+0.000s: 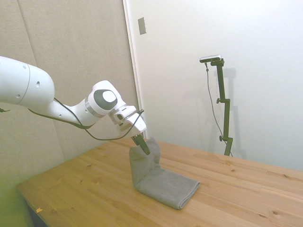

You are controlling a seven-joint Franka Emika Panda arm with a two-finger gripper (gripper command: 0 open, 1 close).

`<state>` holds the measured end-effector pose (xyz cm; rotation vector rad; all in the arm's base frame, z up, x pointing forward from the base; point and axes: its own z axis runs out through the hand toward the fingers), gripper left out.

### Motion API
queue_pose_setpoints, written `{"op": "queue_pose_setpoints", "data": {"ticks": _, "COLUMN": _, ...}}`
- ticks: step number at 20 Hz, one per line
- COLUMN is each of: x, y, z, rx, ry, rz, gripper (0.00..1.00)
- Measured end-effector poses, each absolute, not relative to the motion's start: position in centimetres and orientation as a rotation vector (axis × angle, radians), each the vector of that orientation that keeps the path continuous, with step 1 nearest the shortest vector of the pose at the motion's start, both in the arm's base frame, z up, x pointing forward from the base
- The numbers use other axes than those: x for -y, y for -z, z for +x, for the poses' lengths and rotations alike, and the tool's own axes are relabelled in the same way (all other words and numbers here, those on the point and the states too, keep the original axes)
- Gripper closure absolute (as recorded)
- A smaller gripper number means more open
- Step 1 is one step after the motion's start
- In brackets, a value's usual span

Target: Fold the towel

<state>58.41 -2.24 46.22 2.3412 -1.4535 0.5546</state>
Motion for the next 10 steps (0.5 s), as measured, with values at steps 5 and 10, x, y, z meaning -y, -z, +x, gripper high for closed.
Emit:
{"op": "queue_pose_setpoints", "data": {"ticks": 5, "x": 7.0, "y": -44.4, "z": 57.7, "rx": 1.508, "ry": -0.514, "rz": 2.326, "gripper": 1.00}}
{"op": "queue_pose_setpoints", "data": {"ticks": 10, "x": 10.0, "y": -44.1, "z": 57.3, "rx": 1.545, "ry": -0.445, "rz": 2.407, "gripper": 1.00}}
